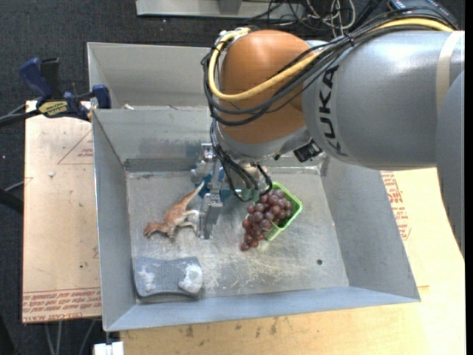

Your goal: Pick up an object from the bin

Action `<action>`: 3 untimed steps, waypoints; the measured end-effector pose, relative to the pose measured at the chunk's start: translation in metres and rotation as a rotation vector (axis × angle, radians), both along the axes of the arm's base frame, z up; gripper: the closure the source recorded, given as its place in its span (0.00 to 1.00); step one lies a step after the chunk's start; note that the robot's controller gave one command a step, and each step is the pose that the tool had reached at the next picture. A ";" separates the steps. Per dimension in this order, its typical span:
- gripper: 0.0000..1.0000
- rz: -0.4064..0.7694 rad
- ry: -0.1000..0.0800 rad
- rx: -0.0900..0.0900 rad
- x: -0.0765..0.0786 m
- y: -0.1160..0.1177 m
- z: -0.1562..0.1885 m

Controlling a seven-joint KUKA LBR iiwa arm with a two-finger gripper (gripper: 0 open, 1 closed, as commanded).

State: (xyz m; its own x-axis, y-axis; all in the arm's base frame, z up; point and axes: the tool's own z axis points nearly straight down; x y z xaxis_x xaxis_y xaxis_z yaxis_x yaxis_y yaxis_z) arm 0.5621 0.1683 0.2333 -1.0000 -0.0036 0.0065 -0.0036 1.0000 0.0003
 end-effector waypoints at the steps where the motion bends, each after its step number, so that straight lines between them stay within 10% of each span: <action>1: 0.00 -0.003 -0.007 0.001 0.002 -0.001 0.004; 3: 0.00 0.058 -0.011 0.002 -0.009 -0.004 -0.090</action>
Offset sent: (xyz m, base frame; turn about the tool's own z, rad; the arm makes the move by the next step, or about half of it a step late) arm -0.0479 -0.0060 -0.1633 -0.0468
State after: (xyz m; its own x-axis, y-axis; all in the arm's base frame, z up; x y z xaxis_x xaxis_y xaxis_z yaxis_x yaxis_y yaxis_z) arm 0.5529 0.1647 0.1437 -0.9981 -0.0619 -0.0045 -0.0619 0.9981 0.0021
